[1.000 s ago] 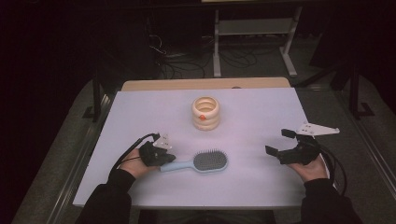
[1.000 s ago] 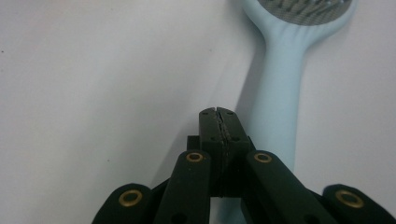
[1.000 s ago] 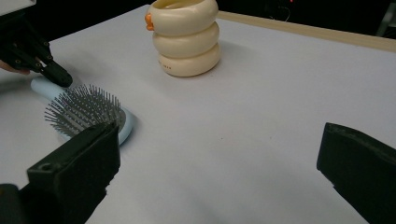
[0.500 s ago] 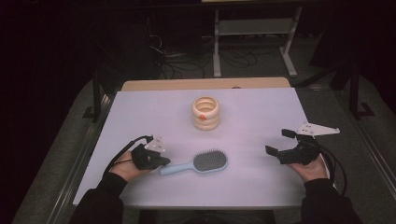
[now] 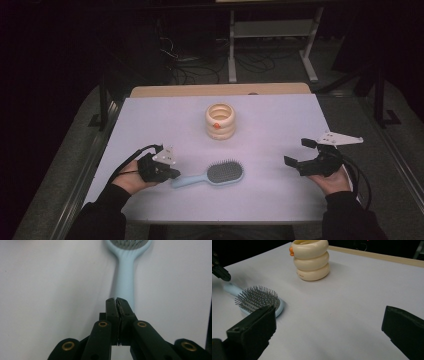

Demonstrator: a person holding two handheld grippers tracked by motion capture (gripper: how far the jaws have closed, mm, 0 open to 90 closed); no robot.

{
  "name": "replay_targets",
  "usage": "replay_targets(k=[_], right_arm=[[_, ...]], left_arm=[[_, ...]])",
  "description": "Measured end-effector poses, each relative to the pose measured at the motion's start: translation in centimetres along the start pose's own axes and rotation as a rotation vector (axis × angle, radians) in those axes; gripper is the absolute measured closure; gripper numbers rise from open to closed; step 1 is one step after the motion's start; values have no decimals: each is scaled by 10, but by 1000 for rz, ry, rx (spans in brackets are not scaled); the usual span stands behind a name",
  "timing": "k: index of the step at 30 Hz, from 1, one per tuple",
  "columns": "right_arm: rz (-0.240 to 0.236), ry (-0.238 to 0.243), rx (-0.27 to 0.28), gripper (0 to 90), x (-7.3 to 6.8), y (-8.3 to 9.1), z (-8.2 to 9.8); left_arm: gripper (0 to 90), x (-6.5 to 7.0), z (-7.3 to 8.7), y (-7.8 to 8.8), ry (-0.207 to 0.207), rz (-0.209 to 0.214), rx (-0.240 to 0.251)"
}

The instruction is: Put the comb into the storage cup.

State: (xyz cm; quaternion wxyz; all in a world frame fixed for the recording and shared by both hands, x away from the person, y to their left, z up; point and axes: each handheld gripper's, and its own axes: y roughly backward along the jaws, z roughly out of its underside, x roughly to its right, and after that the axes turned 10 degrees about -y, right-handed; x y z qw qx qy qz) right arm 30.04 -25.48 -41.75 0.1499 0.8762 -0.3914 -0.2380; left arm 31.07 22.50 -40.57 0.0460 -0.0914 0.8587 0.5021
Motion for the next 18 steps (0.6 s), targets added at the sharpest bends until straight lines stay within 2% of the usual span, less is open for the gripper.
replay_targets(k=[7, 10, 15, 18], right_arm=[[-2, -1, 1, 0, 0, 0, 0], [-3, -2, 1, 0, 0, 0, 0], [-4, -1, 1, 0, 0, 0, 0], [-4, -1, 1, 0, 0, 0, 0]], left_arm=[[835, -5, -16, 2, -25, -1, 9], [810, -7, -19, -1, -39, 17, 7], [656, -10, -23, -6, -26, 49, 16], [620, -10, -24, -8, -34, 52, 36]])
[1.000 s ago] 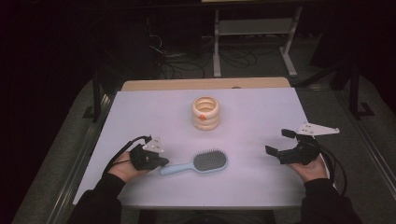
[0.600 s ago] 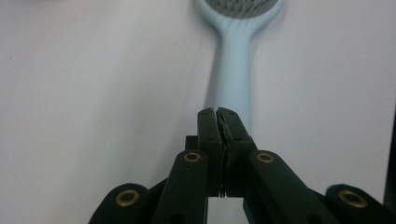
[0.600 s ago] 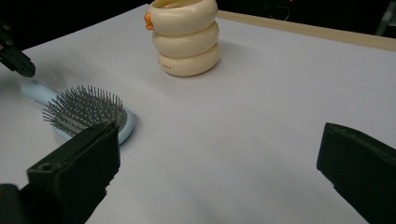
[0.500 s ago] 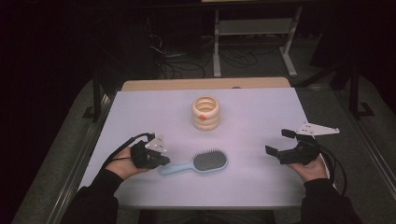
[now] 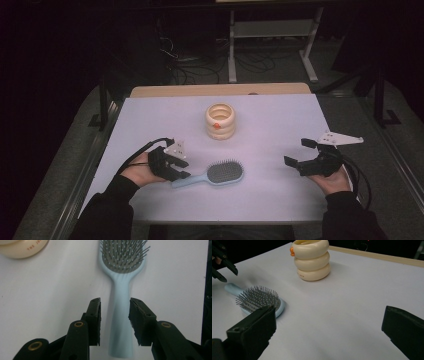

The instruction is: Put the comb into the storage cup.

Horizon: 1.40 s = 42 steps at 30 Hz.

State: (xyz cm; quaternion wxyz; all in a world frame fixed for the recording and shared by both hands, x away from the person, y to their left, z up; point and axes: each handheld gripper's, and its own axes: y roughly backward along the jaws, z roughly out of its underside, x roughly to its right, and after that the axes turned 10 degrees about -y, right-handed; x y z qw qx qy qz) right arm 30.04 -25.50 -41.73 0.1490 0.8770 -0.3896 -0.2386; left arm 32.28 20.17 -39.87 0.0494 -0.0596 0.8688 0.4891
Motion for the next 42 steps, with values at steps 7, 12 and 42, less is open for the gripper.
replay_targets(k=[7, 12, 42], right_arm=[[-2, 1, -1, 0, 0, 0, 0], [-3, 0, -2, 0, 0, 0, 0], [-7, 3, -5, 0, 0, 0, 0]], left_arm=[[509, 0, -4, -10, 1, 17, 23], [402, -3, -7, -20, 27, 46, 12], [403, -5, -16, -57, -5, 123, -32]])
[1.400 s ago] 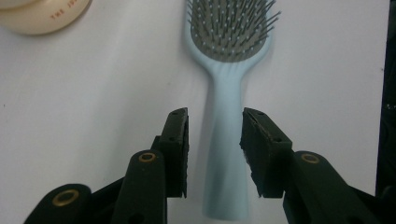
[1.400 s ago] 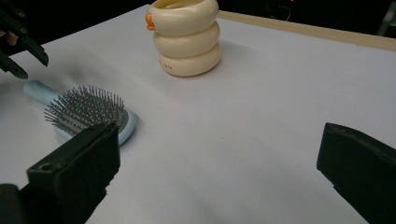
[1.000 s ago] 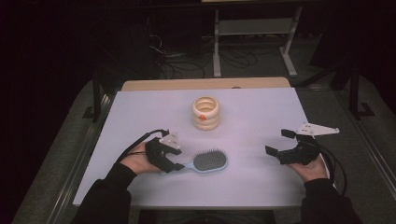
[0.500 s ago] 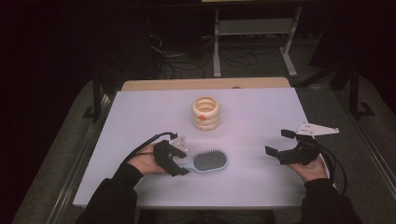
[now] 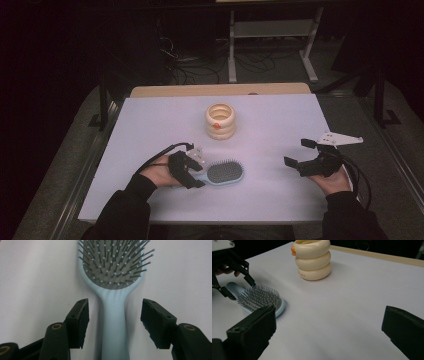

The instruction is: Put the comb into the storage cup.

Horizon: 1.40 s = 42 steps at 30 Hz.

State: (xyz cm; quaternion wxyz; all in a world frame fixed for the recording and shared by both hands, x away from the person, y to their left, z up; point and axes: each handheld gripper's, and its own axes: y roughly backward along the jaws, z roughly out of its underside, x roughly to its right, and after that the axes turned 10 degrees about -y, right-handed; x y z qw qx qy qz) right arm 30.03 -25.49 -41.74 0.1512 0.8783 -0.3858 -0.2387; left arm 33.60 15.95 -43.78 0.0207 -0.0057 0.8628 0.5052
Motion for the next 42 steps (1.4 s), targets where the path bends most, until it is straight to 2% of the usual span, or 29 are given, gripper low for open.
replay_targets(k=[10, 21, 31, 34, 42], right_arm=[[1, 0, 0, 0, 0, 0, 0], [0, 0, -3, 0, 0, 0, 0], [0, 1, -4, 0, 0, 0, 0], [0, 2, -5, 0, 0, -1, 0], [1, 3, -6, 0, 0, -1, 0]], left_arm=[[433, 0, -1, -6, -5, 6, -8], [504, -1, 0, -8, -3, 16, -10], [637, -3, 2, -8, -2, -11, -16], [681, -4, 1, -7, 26, -13, -23], [699, -2, -1, -8, 2, -31, -39]])
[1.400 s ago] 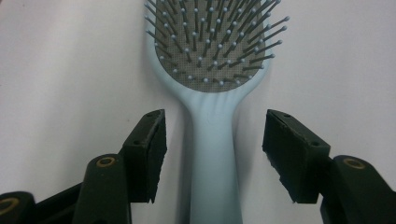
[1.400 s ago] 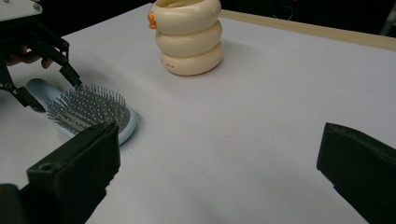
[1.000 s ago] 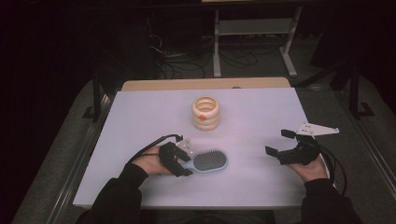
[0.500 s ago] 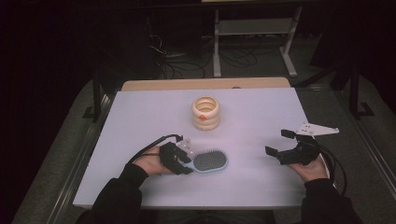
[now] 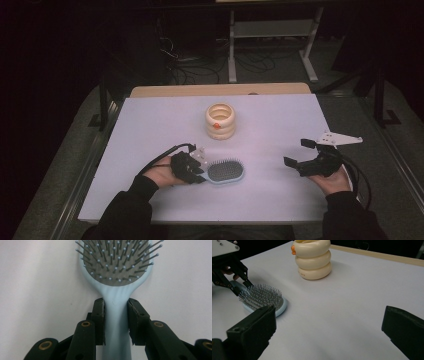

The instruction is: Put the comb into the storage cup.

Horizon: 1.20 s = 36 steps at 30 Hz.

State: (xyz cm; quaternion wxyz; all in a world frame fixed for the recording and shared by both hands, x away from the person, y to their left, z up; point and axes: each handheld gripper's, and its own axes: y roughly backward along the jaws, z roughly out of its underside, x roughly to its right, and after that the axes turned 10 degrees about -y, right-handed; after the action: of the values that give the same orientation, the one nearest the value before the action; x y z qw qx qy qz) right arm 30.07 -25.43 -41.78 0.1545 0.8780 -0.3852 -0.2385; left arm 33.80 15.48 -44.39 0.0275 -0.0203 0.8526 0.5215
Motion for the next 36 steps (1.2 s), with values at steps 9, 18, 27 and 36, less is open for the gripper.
replay_targets(k=[9, 18, 27, 36], right_arm=[[1, 0, 0, 0, 0, 0, 0], [0, -1, 1, 0, 0, 0, 0], [1, 0, 0, 0, 0, 0, 0], [4, 1, 4, 0, 0, 1, 0]], left_arm=[[699, 2, -1, 2, -9, -19, -8], [699, 1, 1, 10, -4, -42, 16], [699, 0, 2, 26, -1, -82, 55], [699, -2, 2, 37, -2, -110, 73]])
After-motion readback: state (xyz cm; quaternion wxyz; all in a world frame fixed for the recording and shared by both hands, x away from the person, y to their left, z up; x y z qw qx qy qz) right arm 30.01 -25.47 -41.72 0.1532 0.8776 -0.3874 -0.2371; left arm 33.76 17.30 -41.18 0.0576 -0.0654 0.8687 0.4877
